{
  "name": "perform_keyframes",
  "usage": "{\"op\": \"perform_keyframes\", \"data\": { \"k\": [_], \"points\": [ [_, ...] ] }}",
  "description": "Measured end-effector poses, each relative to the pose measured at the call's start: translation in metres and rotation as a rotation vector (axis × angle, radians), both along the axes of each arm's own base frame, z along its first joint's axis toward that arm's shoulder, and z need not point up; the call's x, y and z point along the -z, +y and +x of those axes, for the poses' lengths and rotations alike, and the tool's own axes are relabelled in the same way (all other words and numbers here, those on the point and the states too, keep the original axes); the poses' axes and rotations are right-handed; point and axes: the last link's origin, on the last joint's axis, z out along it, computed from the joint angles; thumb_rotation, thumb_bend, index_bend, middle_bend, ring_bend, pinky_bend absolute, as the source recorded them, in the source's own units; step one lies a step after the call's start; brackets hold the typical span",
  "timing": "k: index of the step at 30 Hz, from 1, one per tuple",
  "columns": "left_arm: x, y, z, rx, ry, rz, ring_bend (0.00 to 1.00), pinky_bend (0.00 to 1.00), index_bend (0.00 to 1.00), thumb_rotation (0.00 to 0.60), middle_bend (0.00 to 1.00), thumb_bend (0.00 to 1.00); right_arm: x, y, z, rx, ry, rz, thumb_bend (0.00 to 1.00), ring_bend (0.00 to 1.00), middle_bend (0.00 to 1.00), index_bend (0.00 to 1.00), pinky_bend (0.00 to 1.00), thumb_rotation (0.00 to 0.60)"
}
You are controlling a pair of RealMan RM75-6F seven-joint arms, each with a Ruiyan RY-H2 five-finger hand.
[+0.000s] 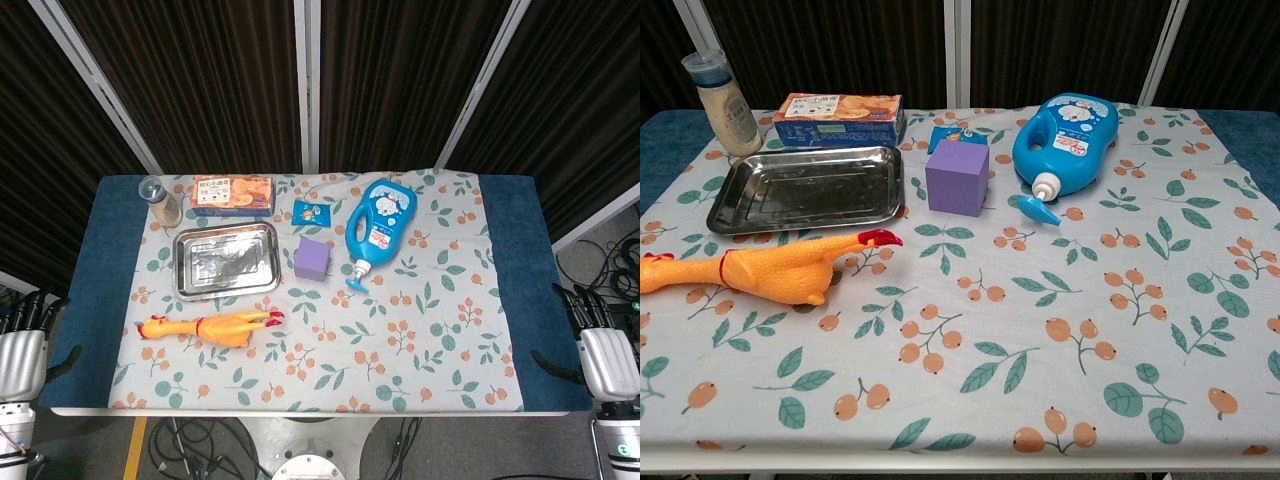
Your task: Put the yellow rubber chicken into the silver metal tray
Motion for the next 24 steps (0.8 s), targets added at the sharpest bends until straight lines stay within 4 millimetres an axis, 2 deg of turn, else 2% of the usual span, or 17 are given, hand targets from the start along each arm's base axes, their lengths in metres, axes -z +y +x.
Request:
{"op": "perform_keyframes", "data": {
  "k": [9,14,18,24],
  "points": [
    [0.002,-0.005,0.001,0.004,-0.011,-0.026,0.11,0.14,0.26,0.600,0.17,0.25,-0.001,0.001,-0.001,-0.003,-0.009,-0.005,0.10,0.01,0.12,0.00,0.00,0.600],
    [0.003,0.000,0.006,0.027,-0.014,-0.056,0.11,0.14,0.27,0.600,0.18,0.25,-0.005,0.002,-0.001,-0.012,-0.006,-0.024,0.10,0.01,0.12,0.00,0.00,0.600],
    [0.008,0.010,0.012,0.053,-0.023,-0.104,0.19,0.19,0.30,0.600,0.28,0.24,-0.010,0.002,-0.002,-0.012,0.001,-0.037,0.10,0.01,0.12,0.00,0.00,0.600],
    [0.025,0.035,0.027,0.097,-0.071,-0.220,0.20,0.22,0.31,0.600,0.29,0.24,-0.012,-0.003,-0.001,-0.020,0.016,-0.037,0.10,0.01,0.12,0.00,0.00,0.600]
  ]
}}
